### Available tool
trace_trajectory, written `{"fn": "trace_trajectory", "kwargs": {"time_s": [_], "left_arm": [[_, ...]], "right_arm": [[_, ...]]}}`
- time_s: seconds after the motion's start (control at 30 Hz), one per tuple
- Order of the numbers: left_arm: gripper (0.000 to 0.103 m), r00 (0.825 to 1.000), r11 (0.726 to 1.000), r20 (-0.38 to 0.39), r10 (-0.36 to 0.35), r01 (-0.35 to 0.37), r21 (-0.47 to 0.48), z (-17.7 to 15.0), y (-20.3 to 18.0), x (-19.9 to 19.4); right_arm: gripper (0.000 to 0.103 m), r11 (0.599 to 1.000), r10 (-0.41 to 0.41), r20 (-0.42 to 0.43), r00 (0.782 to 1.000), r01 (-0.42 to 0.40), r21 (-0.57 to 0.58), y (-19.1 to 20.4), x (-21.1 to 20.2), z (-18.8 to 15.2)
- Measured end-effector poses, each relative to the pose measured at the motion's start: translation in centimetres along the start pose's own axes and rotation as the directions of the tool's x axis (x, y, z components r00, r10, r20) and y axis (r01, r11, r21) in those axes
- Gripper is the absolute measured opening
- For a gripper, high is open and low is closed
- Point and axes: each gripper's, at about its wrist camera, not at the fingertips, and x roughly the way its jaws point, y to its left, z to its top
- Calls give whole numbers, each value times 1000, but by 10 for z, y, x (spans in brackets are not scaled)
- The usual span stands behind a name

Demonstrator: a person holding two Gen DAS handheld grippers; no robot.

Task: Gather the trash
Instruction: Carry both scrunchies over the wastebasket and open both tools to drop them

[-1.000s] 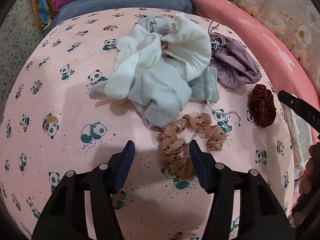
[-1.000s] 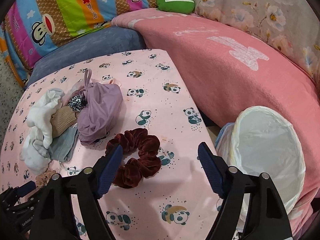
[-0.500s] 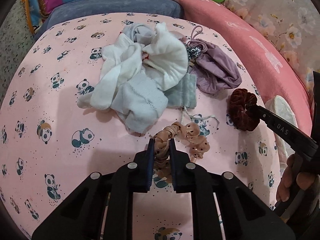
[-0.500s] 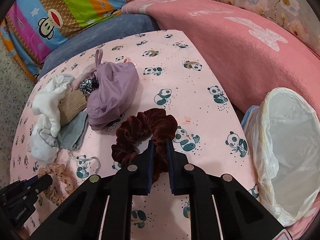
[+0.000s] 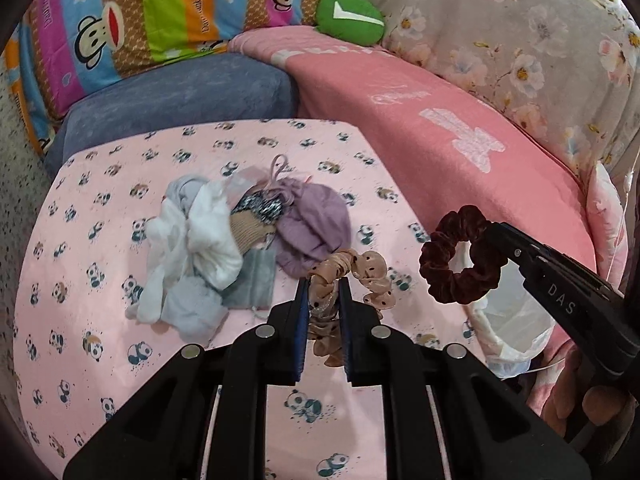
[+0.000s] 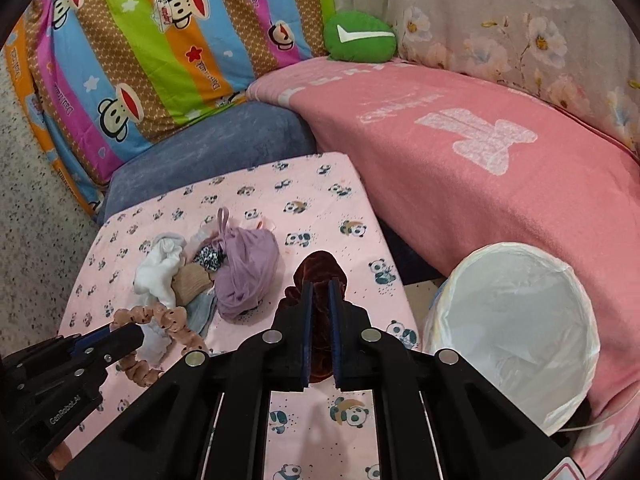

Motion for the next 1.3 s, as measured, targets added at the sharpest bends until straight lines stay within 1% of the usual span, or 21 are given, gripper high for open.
{"fn": "trace_trajectory", "kwargs": {"time_s": [0.1,0.23,0.37,0.47,0.6,0.77,0.97,1.17,1.23,1.27,1.3], "left_arm": [[14,999,999,33,-26,24,44,12,-26,-6],[14,996,994,57,-64,58,97,22,-57,-10],[14,993,984,70,-98,87,155,29,-91,-9],[14,989,974,71,-128,112,196,32,-115,-6],[14,984,958,62,-166,146,247,34,-149,0],[14,981,943,43,-192,172,287,34,-179,6],[15,978,932,26,-207,190,308,34,-202,14],[16,976,924,8,-217,203,325,35,-217,22],[16,977,924,8,-212,197,328,36,-219,24],[19,977,923,8,-214,199,329,36,-220,24],[29,977,924,6,-212,198,326,37,-221,25]], "right_arm": [[9,1000,-15,52,999,14,17,-16,-23,9],[9,998,-50,118,992,45,47,-45,-55,22],[9,993,-89,158,983,76,85,-76,-80,28],[9,988,-119,173,978,100,117,-102,-93,28],[9,979,-157,173,972,130,156,-133,-104,23],[9,969,-189,164,968,157,194,-161,-111,17],[9,959,-212,154,965,175,221,-182,-112,10],[9,955,-218,145,965,181,233,-192,-111,7],[9,955,-220,142,965,183,235,-194,-110,6],[10,955,-218,138,966,181,237,-195,-109,7],[12,955,-215,135,967,179,236,-196,-108,7]]}}
